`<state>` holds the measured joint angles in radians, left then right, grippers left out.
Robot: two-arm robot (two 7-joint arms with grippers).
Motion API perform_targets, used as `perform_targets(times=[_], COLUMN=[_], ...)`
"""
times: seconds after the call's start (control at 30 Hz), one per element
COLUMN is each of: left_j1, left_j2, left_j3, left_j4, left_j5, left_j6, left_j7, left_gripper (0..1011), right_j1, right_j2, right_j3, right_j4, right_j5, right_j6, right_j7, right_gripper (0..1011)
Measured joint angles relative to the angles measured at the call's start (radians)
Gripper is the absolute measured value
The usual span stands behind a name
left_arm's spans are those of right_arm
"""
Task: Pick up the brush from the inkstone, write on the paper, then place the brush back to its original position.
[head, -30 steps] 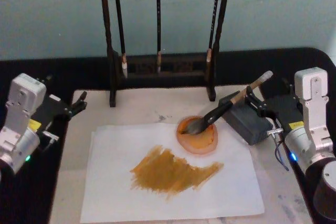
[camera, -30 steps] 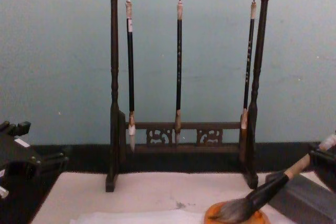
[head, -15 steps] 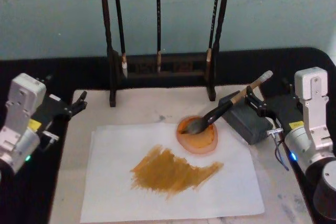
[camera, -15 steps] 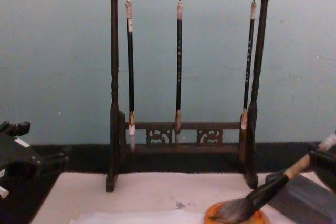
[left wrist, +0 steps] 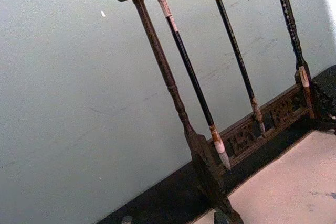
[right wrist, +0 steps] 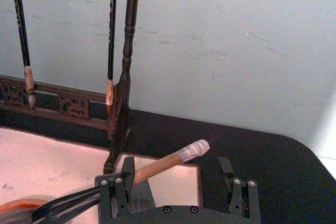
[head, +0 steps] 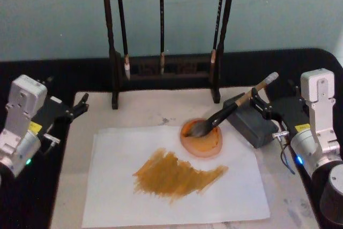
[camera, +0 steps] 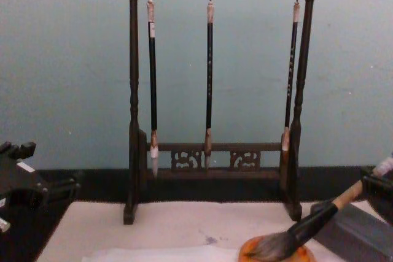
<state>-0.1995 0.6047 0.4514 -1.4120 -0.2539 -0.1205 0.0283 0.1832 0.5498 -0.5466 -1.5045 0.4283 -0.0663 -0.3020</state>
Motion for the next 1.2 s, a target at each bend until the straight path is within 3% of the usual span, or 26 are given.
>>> perform_targets(times=[1.2], left_j1=[0.000], left_j2=[0.000], left_j3=[0.000], left_j4=[0.000], left_j5=[0.000], left_j6=[0.000], left_j7=[0.000], left_gripper=[1010], right_j1=[0.000], right_j2=[0.000], right_j3=[0.000], right_j4=[0.000], right_j5=[0.000], right_j6=[0.000], right_j7=[0.000], right_gripper=[1000])
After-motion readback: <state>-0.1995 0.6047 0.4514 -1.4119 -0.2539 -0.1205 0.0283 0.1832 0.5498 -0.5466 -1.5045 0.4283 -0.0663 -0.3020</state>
